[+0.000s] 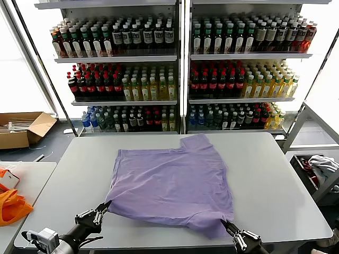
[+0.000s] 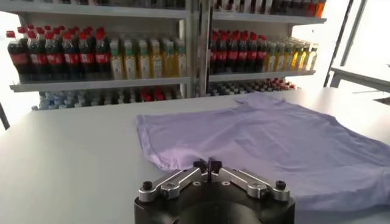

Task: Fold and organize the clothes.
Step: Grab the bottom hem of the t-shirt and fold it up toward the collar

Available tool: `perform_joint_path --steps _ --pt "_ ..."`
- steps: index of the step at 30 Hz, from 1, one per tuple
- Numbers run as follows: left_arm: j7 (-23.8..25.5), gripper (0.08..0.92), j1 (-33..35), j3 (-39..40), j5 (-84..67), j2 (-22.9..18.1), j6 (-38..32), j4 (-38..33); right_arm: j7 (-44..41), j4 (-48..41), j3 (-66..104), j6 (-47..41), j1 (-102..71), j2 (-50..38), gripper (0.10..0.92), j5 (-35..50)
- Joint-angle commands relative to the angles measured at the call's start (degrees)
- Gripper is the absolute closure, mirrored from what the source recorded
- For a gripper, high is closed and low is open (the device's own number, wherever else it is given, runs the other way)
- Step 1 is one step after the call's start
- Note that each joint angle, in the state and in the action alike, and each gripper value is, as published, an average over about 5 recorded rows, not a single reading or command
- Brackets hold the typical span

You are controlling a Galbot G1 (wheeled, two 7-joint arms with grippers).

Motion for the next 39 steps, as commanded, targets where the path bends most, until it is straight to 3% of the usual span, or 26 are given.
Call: perform_joint_path --steps 1,12,26,31,39 --pt "0.02 0.915 -3.32 0.44 -2.82 4.36 1.58 3.22 0.22 -2.06 0.30 0.48 4.54 -0.08 0.919 2.99" --pt "5.16 0.915 -6.39 4.73 3.10 12.11 1.53 9.92 4.55 -7.24 -2.23 -2.03 18.13 -1.09 0.919 6.72" --pt "8.94 0.915 -19.68 10.00 2.41 20.33 0.37 18.76 7.90 -19.25 -12.01 -4.00 37.13 -2.95 0.919 6.35" --pt "9.42 0.915 -23.59 11.81 1.50 21.38 -0.25 21.53 7.91 -23.66 -17.48 -4.09 42.54 -3.17 0.919 4.71" --pt "5.31 0.879 -32.51 19.99 -1.60 19.34 -2.04 26.08 7.44 -31.59 -24.81 -4.14 49.94 -1.40 0.919 0.18"
